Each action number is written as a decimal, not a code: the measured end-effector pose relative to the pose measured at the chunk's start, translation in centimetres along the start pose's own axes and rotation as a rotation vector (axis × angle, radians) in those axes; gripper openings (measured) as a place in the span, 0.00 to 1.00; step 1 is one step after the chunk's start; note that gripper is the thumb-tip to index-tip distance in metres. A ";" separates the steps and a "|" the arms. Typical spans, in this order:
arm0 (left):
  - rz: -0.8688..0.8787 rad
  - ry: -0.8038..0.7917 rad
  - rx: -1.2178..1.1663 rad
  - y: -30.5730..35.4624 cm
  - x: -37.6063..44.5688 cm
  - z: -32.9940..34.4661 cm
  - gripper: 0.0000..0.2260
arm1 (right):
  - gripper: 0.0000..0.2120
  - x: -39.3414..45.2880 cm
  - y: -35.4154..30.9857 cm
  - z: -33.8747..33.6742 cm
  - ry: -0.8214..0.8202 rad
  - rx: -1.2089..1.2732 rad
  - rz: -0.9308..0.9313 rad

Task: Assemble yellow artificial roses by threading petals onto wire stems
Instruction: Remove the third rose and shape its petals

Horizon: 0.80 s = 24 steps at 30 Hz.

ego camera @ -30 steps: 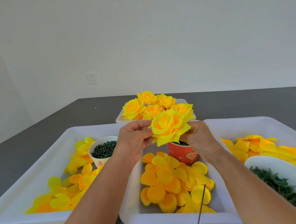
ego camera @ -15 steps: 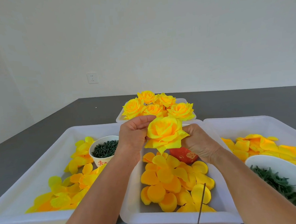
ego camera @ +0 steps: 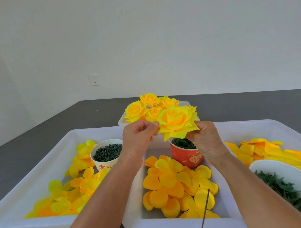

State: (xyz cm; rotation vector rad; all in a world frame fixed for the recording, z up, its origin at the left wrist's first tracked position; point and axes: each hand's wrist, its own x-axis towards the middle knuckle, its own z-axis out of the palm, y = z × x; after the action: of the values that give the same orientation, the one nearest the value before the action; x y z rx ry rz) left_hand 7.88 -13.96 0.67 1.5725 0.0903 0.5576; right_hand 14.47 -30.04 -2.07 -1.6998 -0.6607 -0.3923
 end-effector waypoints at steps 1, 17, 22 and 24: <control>-0.017 -0.021 0.036 0.0 0.0 0.1 0.11 | 0.12 0.0 0.1 0.0 0.009 -0.023 -0.004; -0.203 -0.127 0.105 -0.3 0.3 -0.2 0.08 | 0.14 -0.3 -0.6 0.2 -0.163 -0.114 -0.029; -0.224 -0.096 -0.101 -0.2 0.4 -0.5 0.05 | 0.05 -0.2 -0.2 0.4 -0.168 -0.149 0.059; -0.211 -0.093 -0.172 -0.2 0.4 -0.5 0.04 | 0.07 -0.2 -0.2 0.4 -0.184 -0.149 0.113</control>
State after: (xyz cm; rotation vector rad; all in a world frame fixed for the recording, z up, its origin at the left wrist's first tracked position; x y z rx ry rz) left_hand 8.04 -13.31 0.60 1.3992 0.1327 0.3171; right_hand 14.13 -29.64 -2.19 -1.9222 -0.6782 -0.2102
